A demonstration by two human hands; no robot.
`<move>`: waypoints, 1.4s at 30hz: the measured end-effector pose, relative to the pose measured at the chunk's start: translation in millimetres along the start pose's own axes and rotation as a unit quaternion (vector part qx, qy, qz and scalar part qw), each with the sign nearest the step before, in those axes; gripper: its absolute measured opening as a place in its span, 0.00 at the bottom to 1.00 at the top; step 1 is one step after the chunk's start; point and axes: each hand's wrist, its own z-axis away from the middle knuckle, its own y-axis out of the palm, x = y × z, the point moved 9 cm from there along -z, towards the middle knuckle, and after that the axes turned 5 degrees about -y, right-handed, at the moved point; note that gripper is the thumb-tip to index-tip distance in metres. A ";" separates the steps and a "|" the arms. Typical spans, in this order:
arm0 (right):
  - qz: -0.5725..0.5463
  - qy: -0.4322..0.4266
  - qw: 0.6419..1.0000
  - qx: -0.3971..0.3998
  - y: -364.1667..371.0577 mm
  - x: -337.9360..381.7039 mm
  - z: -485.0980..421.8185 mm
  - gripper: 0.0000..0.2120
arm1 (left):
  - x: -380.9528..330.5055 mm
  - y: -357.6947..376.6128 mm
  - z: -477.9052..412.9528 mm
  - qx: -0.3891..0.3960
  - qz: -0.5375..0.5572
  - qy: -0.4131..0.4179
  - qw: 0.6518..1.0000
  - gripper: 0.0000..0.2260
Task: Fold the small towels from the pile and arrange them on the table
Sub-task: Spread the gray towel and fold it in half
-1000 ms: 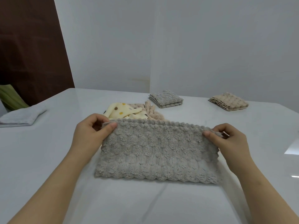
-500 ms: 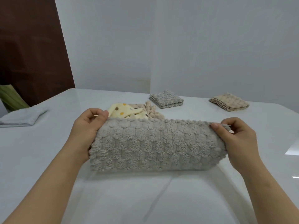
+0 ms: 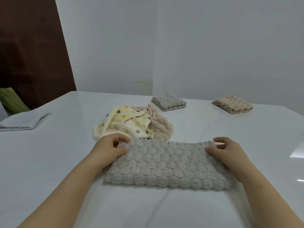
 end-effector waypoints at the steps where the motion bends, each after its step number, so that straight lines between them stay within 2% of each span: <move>1: 0.061 -0.006 0.998 0.013 1.4 0.7 0.7 0.25 | -2.4 -0.2 0.0 -0.014 -0.034 0.019 0.999 0.09; 4: 0.159 -0.036 0.985 0.059 9.0 6.4 5.1 0.28 | -8.1 -0.7 1.8 -0.046 -0.028 0.055 0.997 0.10; 7: 0.100 -0.095 0.990 0.005 3.0 20.6 6.3 0.25 | -11.8 -6.7 1.9 -0.084 0.037 0.075 0.993 0.09; 9: 0.081 -0.109 0.990 -0.032 -2.6 22.3 4.5 0.24 | -12.7 -3.1 0.8 -0.086 -0.022 0.089 0.992 0.08; 11: 0.131 -0.088 0.987 -0.005 4.3 15.7 3.7 0.26 | -11.8 4.1 -1.3 -0.079 -0.140 0.107 0.981 0.08; 13: 0.190 -0.045 0.980 0.026 8.0 6.7 4.9 0.30 | -15.1 3.1 -0.1 -0.114 -0.240 0.132 0.955 0.11; 15: 0.238 0.006 0.970 0.041 5.6 0.2 6.0 0.31 | -34.3 0.7 13.5 -0.181 -0.265 0.186 0.929 0.15; 16: 0.263 0.023 0.963 0.048 5.0 -0.9 6.3 0.28 | -46.5 7.5 21.8 -0.180 -0.259 0.222 0.923 0.18; 18: 0.284 0.021 0.957 0.056 5.9 -0.6 5.1 0.17 | -64.4 43.4 33.7 -0.097 -0.291 0.282 0.909 0.28; 19: 0.280 0.013 0.959 0.050 5.6 0.0 3.9 0.15 | -64.1 66.6 35.5 -0.037 -0.336 0.283 0.898 0.29; 21: 0.254 -0.012 0.967 0.027 3.4 2.1 3.0 0.19 | -47.7 104.0 33.4 0.070 -0.431 0.248 0.865 0.26; 23: 0.231 -0.039 0.972 -0.013 -4.3 6.0 3.2 0.18 | -38.0 121.5 35.2 0.124 -0.461 0.225 0.850 0.23; 25: 0.219 -0.047 0.974 -0.039 -11.1 7.5 3.6 0.15 | -34.4 133.1 36.5 0.147 -0.470 0.206 0.846 0.23; 28: 0.224 -0.024 0.973 -0.045 -15.9 4.1 2.6 0.09 | -39.3 147.8 42.0 0.139 -0.475 0.181 0.850 0.23; 30: 0.226 -0.002 0.973 -0.040 -20.6 -1.5 3.9 0.14 | -50.1 148.8 42.4 0.102 -0.464 0.184 0.861 0.24; 33: 0.148 0.020 0.988 -0.033 -28.7 -9.9 1.1 0.13 | -56.8 135.2 34.9 0.054 -0.463 0.195 0.863 0.28; 38: -0.032 0.030 0.999 -0.007 -24.7 -12.4 -2.4 0.05 | -33.0 132.7 25.5 0.095 -0.485 0.157 0.855 0.29; 40: -0.149 0.053 0.987 -0.009 -19.0 -12.9 0.0 0.03 | -31.0 134.8 25.3 0.097 -0.484 0.155 0.856 0.29; 42: -0.295 0.092 0.951 -0.015 -11.7 -14.0 4.9 0.02 | -32.3 135.1 24.7 0.096 -0.478 0.156 0.859 0.29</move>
